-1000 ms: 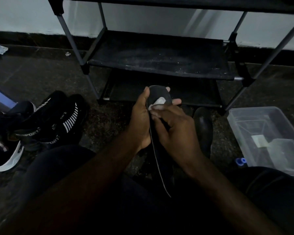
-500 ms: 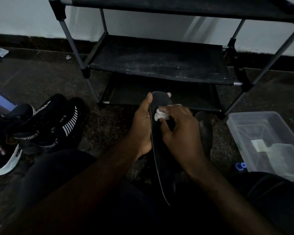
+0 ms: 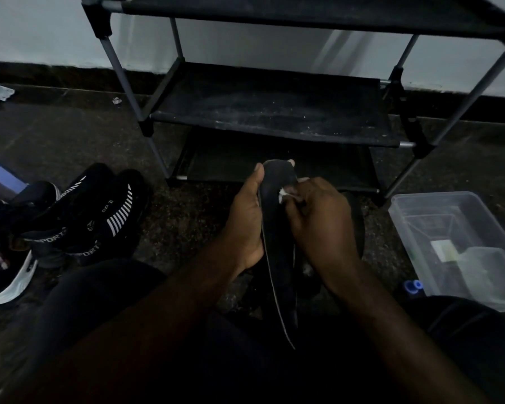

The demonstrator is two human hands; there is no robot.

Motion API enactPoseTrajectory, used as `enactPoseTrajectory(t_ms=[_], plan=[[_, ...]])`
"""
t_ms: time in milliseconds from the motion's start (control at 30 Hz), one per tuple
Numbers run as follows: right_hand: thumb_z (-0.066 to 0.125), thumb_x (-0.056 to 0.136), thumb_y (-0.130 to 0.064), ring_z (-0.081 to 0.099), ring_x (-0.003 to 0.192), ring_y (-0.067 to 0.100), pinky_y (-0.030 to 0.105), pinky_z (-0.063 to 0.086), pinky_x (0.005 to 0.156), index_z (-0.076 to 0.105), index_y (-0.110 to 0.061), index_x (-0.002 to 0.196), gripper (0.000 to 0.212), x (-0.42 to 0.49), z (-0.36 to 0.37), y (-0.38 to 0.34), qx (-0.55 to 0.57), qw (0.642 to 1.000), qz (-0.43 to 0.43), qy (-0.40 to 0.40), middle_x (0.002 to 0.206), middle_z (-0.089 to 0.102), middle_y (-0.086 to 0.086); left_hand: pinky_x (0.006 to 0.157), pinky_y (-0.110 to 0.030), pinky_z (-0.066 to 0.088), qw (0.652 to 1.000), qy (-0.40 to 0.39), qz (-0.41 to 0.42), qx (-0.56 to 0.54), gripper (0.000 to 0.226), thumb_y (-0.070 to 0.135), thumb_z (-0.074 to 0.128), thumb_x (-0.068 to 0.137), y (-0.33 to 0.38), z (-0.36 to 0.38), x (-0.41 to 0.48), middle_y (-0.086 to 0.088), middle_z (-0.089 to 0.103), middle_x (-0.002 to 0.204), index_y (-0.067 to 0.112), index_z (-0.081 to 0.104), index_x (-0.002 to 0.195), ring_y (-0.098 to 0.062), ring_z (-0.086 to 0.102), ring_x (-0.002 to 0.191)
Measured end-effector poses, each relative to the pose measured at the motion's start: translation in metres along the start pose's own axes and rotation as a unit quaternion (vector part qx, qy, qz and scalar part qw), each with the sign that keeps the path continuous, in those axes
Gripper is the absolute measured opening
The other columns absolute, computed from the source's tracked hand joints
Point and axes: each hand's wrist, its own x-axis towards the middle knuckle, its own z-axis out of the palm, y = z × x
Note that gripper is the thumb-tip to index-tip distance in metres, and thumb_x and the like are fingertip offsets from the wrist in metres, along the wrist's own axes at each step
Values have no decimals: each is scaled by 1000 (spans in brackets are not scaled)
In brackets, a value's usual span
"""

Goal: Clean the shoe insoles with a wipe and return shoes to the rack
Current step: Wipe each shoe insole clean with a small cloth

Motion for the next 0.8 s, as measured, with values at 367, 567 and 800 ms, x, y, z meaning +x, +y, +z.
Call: enactPoseTrajectory(t_ms=[367,567,800], plan=[[67,90,-11,54,79,7,5,35,71,75,-9,103,15,-4,5,-1,13,1000,-19,2,91,59,0,94,-33,52,1000,3,-2,-18,58,50,24,101,2,-2,1,-17,60,132,13,49,140,-25,63,113],[68,88,-4,63,90,5,8,45,82,74,-8,105,18,-19,2,-23,131,991,-33,-6,98,73,3,97,-38,50,1000,10,18,-10,59,52,22,100,1,-4,1,-13,61,132,17,50,139,-26,64,110],[70,88,-11,59,76,0,14,47,72,72,-12,90,4,-2,0,5,79,996,27,41,85,71,-2,98,-35,49,999,13,3,-31,58,50,23,101,3,1,1,-14,57,137,14,48,140,-29,55,126]])
